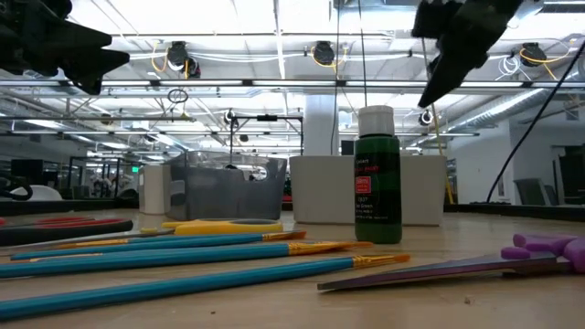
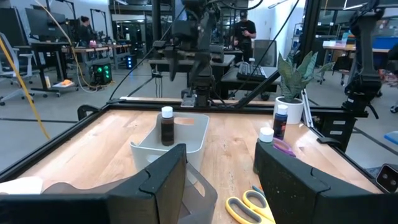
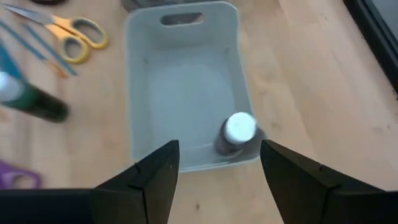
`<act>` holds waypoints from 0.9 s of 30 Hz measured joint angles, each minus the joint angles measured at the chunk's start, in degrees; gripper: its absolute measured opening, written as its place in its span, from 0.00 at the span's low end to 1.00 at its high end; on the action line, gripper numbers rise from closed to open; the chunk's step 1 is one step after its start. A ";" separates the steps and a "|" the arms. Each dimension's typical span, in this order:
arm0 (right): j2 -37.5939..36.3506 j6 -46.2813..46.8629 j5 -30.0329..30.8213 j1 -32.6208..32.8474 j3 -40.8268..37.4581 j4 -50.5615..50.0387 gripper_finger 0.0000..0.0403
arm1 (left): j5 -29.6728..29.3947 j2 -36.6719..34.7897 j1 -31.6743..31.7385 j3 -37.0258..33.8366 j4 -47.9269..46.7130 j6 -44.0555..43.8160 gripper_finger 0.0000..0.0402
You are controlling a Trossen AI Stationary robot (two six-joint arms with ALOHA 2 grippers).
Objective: Pick & Place Paint Supplies
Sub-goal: Put the blue paint bottle into the gray bin
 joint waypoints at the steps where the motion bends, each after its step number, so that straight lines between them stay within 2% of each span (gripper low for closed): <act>1: -0.90 0.93 -0.23 0.89 0.00 -0.32 0.54 | 0.01 0.02 -0.01 0.00 0.00 0.00 0.50; 11: -3.73 3.63 -11.91 12.76 -0.05 6.34 0.53 | 0.18 -0.01 -0.01 0.00 0.00 0.00 0.50; 20: -2.45 2.97 -12.23 25.57 -3.21 18.85 0.53 | 0.16 0.02 -0.01 0.00 -0.02 0.00 0.50; 27: -2.13 3.59 -12.24 32.50 -8.06 29.62 0.53 | 0.15 -0.01 -0.01 0.00 0.00 0.00 0.50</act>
